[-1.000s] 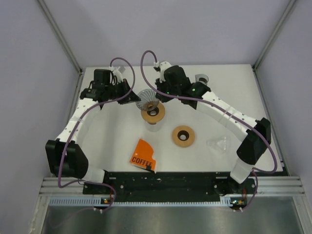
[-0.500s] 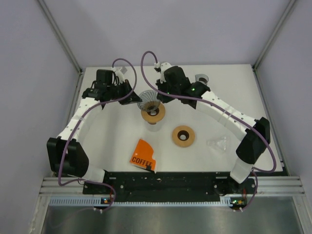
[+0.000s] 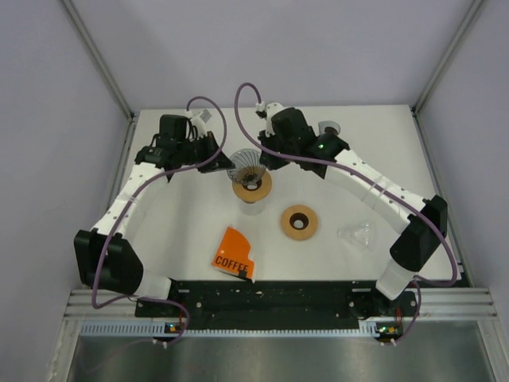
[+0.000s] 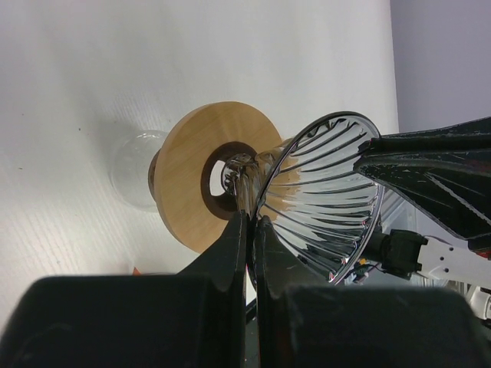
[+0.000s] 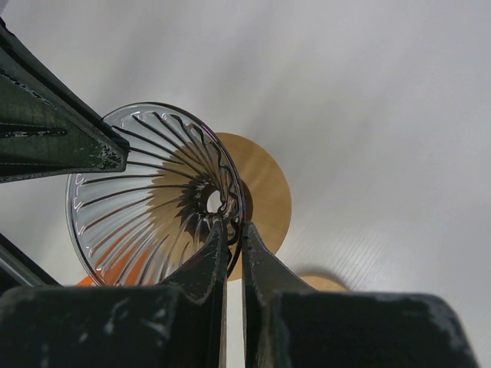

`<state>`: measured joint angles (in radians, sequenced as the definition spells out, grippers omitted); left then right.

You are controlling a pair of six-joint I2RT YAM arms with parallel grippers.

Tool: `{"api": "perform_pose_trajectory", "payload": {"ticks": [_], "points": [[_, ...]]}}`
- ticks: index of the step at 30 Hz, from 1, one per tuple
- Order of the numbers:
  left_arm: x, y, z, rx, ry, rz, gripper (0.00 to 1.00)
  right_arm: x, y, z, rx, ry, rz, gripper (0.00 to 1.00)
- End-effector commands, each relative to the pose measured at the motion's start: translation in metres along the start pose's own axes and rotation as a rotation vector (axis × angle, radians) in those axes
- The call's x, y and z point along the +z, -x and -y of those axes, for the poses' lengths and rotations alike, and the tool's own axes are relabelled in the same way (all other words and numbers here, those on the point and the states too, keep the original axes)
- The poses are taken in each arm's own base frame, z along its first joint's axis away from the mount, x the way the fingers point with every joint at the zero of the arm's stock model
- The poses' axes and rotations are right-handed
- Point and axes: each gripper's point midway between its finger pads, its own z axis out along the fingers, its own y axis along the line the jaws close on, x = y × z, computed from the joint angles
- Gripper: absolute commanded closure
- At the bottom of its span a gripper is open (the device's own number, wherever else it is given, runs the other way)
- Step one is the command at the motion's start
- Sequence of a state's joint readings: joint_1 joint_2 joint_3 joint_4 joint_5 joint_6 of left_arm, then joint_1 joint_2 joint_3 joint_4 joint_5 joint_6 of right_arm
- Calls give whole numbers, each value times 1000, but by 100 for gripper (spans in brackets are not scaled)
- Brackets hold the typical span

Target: Place the coffee filter in the dripper

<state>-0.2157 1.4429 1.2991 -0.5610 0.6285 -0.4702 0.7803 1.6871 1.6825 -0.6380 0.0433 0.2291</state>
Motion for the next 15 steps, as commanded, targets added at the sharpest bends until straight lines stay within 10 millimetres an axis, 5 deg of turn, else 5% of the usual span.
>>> {"api": "perform_pose_trajectory", "payload": {"ticks": [1, 9, 15], "points": [[-28, 18, 53, 137, -138, 92, 100, -8, -2, 2, -31, 2, -10, 100], [-15, -3, 47, 115, -140, 41, 100, -7, -12, 2, -23, 6, -36, 100], [-8, 0, 45, 116, -130, 35, 100, -3, -19, 5, -25, -5, -51, 100]]}}
